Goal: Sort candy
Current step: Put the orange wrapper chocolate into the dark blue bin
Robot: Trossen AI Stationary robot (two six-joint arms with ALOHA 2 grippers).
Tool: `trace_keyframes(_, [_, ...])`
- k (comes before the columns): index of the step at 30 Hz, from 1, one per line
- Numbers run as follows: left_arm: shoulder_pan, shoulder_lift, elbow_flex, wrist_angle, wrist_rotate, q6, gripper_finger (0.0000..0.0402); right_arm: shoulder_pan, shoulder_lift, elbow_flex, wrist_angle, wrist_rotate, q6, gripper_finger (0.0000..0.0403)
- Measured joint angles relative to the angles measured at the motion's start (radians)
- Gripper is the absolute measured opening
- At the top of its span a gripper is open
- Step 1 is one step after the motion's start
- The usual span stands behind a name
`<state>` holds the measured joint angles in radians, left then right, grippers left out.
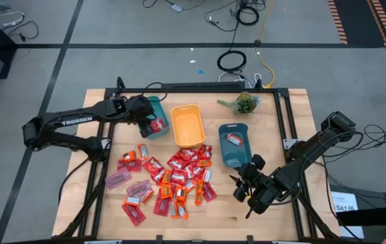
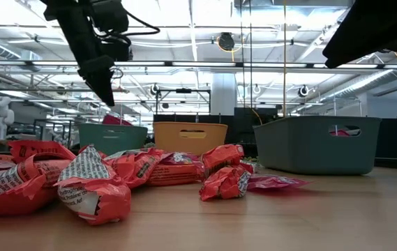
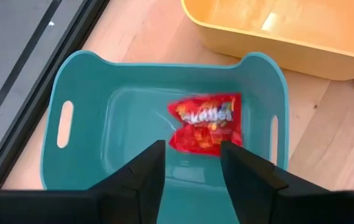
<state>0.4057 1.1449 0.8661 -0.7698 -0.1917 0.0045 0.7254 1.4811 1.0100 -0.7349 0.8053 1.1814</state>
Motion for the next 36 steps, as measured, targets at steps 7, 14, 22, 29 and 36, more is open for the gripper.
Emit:
trace_keyframes(7, [-0.002, -0.086, 0.000, -0.044, 0.020, -0.107, 0.0171, 0.000, 0.000, 0.000, -0.003, 0.000, -0.006, 0.0155])
trace_keyframes(14, [-0.046, -0.177, -0.002, -0.159, 0.057, -0.301, 0.0171, 0.000, 0.000, 0.000, -0.002, 0.000, -0.014, 0.0155])
trace_keyframes(22, [-0.260, -0.267, -0.098, -0.146, -0.006, -0.507, 0.0171, 0.000, 0.000, 0.000, -0.001, 0.000, -0.012, 0.0155])
trace_keyframes(29, [-0.504, -0.275, -0.197, -0.047, -0.091, -0.693, 0.0171, 0.000, 0.000, 0.000, 0.003, 0.000, -0.012, 0.0155])
trace_keyframes(36, [-0.679, -0.275, -0.214, 0.002, -0.189, -0.836, 0.0171, 0.000, 0.000, 0.000, 0.006, 0.000, -0.012, 0.0155])
